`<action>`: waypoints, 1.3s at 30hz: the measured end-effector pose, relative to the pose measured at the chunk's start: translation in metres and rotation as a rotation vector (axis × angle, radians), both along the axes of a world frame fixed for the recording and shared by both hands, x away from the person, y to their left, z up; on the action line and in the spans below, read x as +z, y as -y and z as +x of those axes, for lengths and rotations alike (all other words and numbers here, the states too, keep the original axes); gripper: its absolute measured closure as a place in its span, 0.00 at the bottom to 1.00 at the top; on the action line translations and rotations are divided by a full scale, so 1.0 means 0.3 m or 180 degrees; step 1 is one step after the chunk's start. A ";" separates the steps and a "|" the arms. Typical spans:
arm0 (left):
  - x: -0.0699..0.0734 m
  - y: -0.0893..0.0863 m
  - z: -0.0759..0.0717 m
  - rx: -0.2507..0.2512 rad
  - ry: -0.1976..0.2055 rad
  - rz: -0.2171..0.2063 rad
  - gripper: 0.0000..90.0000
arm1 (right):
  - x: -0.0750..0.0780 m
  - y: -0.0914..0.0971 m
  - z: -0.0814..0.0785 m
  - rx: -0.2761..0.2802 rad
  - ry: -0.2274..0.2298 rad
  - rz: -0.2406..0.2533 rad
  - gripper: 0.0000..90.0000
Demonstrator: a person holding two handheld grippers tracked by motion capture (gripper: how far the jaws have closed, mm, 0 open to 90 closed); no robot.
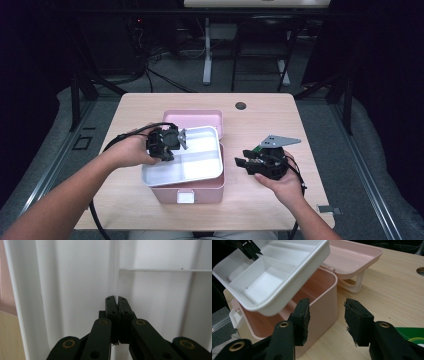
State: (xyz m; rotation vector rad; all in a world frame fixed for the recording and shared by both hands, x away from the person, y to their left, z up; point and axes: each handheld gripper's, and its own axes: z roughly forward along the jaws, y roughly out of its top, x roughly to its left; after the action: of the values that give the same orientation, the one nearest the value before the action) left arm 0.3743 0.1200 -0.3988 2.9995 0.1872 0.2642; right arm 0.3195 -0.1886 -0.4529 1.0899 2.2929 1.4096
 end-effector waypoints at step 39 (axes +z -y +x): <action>-0.073 -0.664 0.044 0.2453 -0.0159 -0.0408 1.00 | -0.018 -0.002 0.010 0.0009 -0.0035 -0.0363 0.44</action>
State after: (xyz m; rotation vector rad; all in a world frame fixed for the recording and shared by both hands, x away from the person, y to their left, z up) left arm 0.3873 0.3192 -0.4207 2.6604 1.3028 0.2273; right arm 0.3227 -0.1881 -0.4584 1.0631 2.3514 1.2596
